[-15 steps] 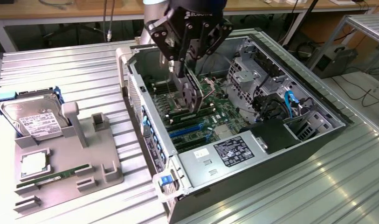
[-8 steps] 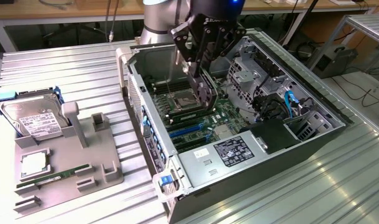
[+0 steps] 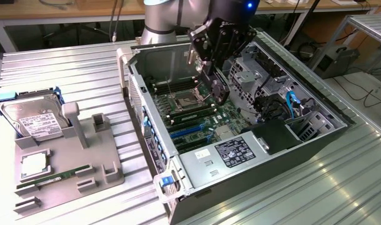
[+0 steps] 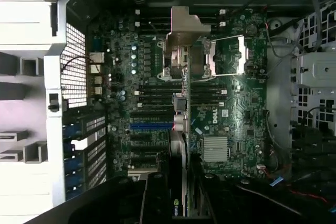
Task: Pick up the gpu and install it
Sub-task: 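Pick up the gpu and move the gpu toward the slot, then insert the gpu into the slot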
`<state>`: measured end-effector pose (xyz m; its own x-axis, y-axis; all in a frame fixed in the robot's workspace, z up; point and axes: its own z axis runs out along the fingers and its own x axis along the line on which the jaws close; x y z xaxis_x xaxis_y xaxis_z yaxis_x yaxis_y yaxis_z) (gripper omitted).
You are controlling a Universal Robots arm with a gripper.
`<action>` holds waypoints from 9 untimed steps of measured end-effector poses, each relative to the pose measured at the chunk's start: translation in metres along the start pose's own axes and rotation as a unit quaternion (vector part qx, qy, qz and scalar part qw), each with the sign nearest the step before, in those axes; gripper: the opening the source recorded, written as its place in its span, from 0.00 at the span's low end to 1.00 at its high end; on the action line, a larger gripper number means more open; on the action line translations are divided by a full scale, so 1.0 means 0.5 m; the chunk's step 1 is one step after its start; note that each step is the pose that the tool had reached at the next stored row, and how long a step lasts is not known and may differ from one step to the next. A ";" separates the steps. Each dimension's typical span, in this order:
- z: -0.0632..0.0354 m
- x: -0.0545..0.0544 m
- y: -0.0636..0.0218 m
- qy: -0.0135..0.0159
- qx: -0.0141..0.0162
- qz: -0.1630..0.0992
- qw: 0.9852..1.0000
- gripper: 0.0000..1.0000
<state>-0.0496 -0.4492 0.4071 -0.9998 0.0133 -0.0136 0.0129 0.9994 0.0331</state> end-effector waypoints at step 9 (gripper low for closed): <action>0.017 -0.030 0.006 0.000 0.000 0.000 1.000 0.26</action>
<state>-0.0345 -0.4464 0.3988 -0.9998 0.0131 -0.0136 0.0127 0.9994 0.0325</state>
